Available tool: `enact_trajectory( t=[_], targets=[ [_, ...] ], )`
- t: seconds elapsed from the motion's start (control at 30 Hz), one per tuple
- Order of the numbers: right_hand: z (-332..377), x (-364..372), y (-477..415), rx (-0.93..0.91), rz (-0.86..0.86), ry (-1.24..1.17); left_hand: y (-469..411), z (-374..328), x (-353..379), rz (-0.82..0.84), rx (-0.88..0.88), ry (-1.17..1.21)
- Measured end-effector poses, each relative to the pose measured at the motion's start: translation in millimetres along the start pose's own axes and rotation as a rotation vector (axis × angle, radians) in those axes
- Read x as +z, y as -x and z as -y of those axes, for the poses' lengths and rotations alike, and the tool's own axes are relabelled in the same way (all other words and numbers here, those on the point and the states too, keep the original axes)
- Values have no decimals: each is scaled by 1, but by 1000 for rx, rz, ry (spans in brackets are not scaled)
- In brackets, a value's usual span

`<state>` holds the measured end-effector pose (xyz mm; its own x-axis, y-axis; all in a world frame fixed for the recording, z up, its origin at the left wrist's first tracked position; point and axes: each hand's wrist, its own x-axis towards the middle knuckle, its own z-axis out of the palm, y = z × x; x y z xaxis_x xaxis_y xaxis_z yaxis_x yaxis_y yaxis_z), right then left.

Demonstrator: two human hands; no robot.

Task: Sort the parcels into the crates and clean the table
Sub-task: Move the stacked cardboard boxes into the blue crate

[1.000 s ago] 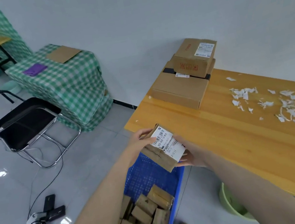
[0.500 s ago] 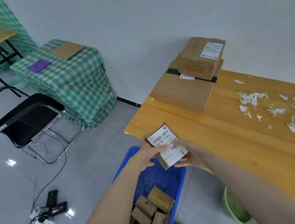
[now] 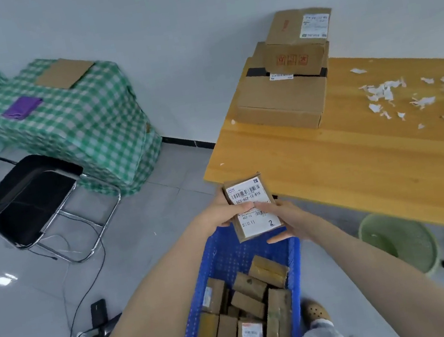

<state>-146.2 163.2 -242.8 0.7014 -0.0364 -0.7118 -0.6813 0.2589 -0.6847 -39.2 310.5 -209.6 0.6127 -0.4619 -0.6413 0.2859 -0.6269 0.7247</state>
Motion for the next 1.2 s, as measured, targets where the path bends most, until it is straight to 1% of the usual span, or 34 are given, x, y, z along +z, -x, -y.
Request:
enact_trajectory(
  t=[0.07, 0.2, 0.3, 0.37, 0.5, 0.57, 0.67, 0.8, 0.9, 0.97, 1.1, 1.17, 1.2],
  targets=[
    [-18, 26, -5, -33, -63, -1, 1, 24, -12, -11, 5, 3],
    [-66, 87, -25, -56, -275, 42, 7, 92, -43, 27, -21, 25],
    [-108, 121, -35, -40, -352, 111, 9, 135, -58, 81, -74, -21],
    [-130, 130, -37, -1, -351, 89, 9, 151, -55, 69, -93, -40],
    [-167, 143, -48, 147, -312, -141, 11, 182, -31, 22, -95, 28],
    [-188, 146, -53, 224, -245, -128, 21, 199, -13, 27, -109, 56],
    [-221, 154, -67, 317, -153, -97, 20, 235, 8, 30, -146, 6],
    [-254, 171, -86, 409, -138, -174, 14, 277, 11, 88, -236, -16],
    [-272, 185, -102, 426, -187, -228, 2, 310, 6, 117, -298, -56],
    [-284, 192, -115, 421, -250, -223, -9, 331, 3, 110, -360, -29],
    [-328, 208, -151, 367, -379, -76, -30, 371, 3, 115, -385, -27],
    [-345, 214, -162, 373, -396, -53, -38, 388, 4, 117, -389, -49],
    [-370, 223, -179, 390, -415, -60, -50, 413, 6, 139, -392, -84]
  ],
)
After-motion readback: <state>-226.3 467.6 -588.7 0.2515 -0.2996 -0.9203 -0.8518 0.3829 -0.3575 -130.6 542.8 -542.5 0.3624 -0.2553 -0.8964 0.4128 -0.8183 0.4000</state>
